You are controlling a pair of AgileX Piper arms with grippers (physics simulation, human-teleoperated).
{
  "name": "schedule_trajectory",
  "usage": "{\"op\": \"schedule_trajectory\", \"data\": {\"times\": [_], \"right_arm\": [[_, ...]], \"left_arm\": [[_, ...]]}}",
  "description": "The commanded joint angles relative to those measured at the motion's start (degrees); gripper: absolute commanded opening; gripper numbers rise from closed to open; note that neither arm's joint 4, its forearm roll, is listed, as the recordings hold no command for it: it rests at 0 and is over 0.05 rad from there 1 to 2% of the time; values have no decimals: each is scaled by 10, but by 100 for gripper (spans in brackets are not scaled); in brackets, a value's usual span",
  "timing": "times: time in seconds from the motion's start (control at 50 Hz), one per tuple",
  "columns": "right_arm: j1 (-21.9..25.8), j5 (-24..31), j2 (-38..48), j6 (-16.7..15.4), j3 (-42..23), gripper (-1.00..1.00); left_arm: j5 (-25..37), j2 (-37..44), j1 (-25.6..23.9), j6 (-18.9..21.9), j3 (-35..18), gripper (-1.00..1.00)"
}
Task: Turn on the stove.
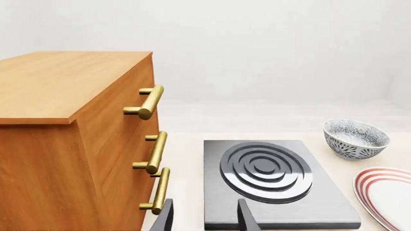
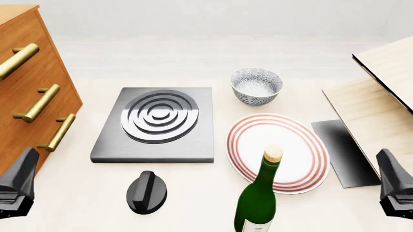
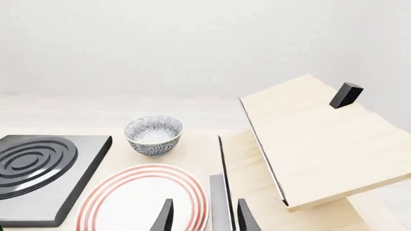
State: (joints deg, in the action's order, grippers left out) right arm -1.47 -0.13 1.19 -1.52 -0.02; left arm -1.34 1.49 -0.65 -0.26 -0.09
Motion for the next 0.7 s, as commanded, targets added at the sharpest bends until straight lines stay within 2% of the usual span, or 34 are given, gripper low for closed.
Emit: {"op": "schedule_trajectory", "data": {"times": [0.02,0.06,0.2,0.26,0.28,0.34,0.36,0.4,0.46,0.48,0.7], "right_arm": [[15,-38,29,13,0,100],[14,-69,61,18,0,100],[15,-109,102,17,0,100],[15,-100,93,16,0,100],[14,-105,98,18,0,100],[15,-93,86,15,0,100],[15,-96,89,17,0,100],[15,-91,84,16,0,100],[15,-83,75,17,0,100],[15,-81,73,15,0,100],[15,-66,58,15,0,100]], "left_arm": [[7,-4,7,1,-1,100],[4,-1,6,3,-1,100],[-11,25,4,29,0,100],[-27,59,8,58,-7,100],[-2,40,10,50,-23,100],[-14,72,13,62,-27,100],[-8,75,15,56,-36,100],[-12,104,12,75,-48,100],[1,122,15,72,-76,100],[14,148,17,74,-105,100],[96,218,11,94,-223,100]]}}
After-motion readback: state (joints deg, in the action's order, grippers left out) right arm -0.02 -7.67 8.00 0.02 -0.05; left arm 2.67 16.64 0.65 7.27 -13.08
